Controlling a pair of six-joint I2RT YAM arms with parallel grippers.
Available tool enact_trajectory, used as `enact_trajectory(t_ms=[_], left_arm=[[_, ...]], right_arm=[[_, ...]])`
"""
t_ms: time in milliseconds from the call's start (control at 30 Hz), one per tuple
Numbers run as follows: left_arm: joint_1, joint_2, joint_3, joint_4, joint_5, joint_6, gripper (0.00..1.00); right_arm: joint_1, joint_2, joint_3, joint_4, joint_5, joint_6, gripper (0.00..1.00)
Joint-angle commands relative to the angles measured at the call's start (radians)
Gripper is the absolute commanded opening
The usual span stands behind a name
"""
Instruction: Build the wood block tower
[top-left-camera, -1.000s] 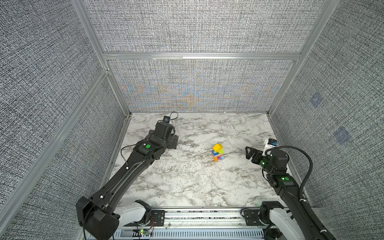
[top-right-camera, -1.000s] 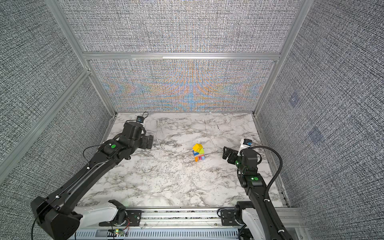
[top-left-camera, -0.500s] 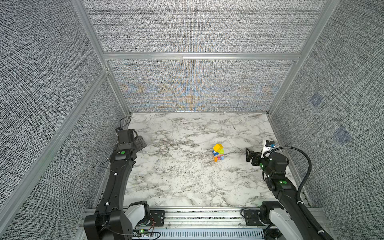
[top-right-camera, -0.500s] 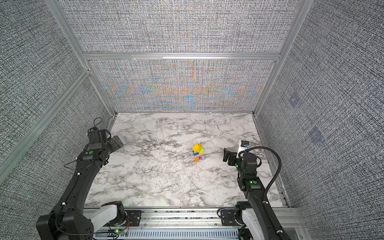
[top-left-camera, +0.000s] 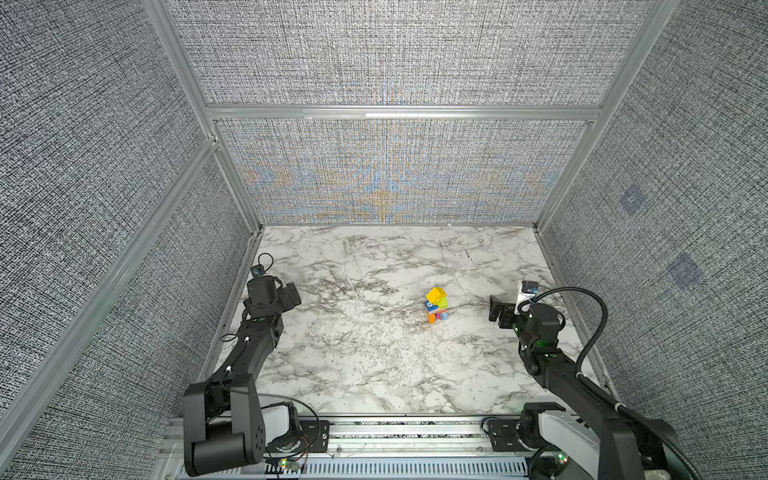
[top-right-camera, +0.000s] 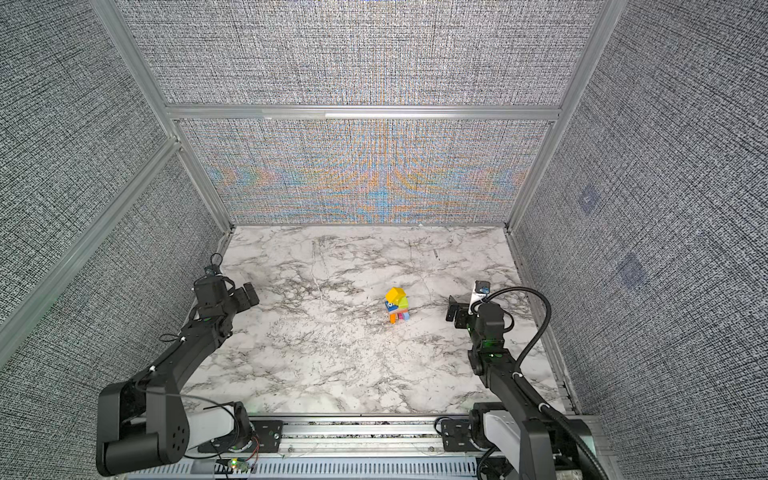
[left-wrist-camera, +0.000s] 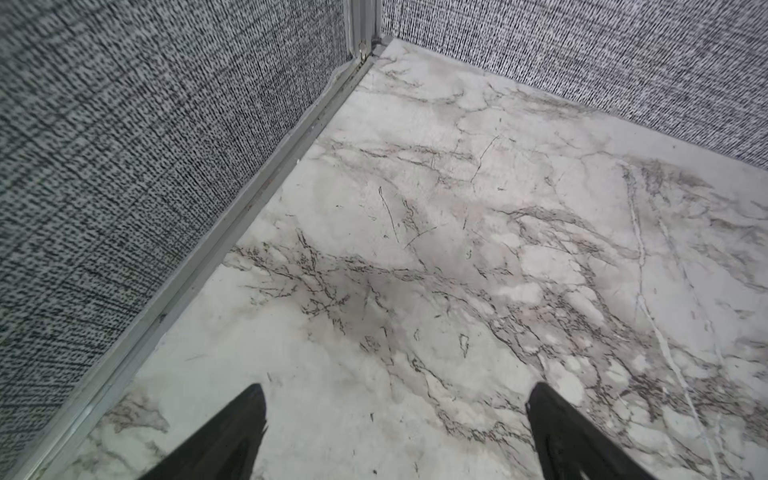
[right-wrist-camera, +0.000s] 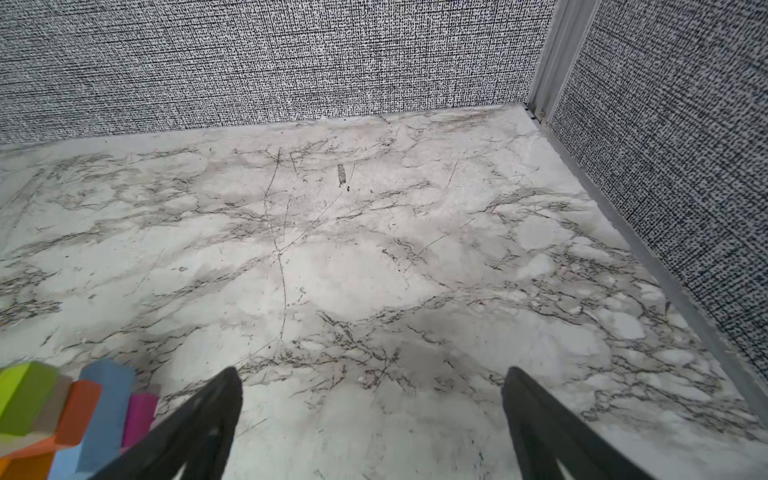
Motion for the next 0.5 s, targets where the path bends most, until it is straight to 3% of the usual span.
enact_trajectory(t_ms=[0, 167, 400, 467], left_arm=[[0.001, 0.058, -0.037, 0.194, 0.082, 0.031, 0.99], [0.001, 0.122, -0.124, 0.469, 0.119, 0.115, 0.99], [-0.003, 0.089, -0.233, 0.634, 0.158, 0.13, 0.99], [-0.003, 0.085, -0.323, 0.78, 0.124, 0.117, 0.99]], right_arm=[[0.003, 0.059, -0.004, 0.171, 0.036, -0.003, 0.99], [0.001, 0.169, -0.038, 0.323, 0.078, -0.027, 0.99], [0.002, 0.426, -0.196, 0.868, 0.143, -0.027, 0.99], [0.008, 0.469, -0.181, 0.881, 0.118, -0.043, 0.99]])
